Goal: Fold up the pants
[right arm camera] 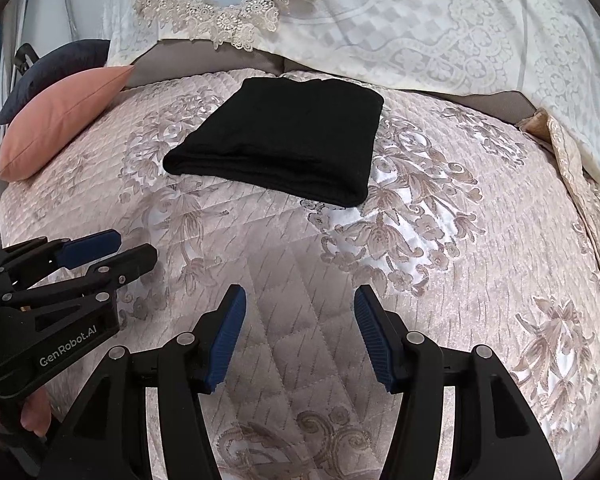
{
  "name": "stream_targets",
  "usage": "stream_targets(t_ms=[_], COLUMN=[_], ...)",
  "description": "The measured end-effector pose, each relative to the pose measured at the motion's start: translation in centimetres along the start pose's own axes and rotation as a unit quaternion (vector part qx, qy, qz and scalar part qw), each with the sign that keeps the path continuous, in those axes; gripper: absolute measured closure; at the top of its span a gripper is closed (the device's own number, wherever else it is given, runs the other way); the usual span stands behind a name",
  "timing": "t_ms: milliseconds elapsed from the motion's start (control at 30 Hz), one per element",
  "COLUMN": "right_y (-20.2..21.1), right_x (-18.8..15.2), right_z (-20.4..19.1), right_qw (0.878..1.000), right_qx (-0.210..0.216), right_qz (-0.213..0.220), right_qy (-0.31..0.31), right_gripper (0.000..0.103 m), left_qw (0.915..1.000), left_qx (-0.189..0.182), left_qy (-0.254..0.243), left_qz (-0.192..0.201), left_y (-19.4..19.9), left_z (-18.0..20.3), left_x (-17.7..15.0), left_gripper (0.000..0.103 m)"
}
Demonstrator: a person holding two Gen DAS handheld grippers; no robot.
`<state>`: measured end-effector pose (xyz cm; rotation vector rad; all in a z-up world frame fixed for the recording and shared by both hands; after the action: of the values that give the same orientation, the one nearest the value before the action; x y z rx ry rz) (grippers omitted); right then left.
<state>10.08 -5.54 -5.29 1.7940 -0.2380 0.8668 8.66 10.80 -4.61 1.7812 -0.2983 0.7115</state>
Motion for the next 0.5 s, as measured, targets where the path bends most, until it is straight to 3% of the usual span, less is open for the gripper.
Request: stream_targets(t_ms=[500], right_y=[-0.06], right_x=[0.18], right_z=[-0.4], right_qw=[1.0], right_qx=[-0.002], right_qz=[-0.001], right_qy=[0.009], right_gripper=[0.046], left_qw=[0.9999], left_qx=[-0.008], left_qy=[0.002], left_qz=[-0.007], left_y=[-0.3], left_z=[0.02], left_x=[-0.2], left_gripper=[0.06])
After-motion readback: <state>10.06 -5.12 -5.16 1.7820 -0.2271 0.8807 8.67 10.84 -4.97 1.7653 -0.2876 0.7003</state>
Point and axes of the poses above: each gripper's, at about its wrist camera, not at the fingertips, and y roughly against the way its jaws point, z to its right, x to its top, the point moved 7 cm from there along -y, roughly the way its jaws point, and after that the axes turned 14 degrees about x, right-handed, at the moved point
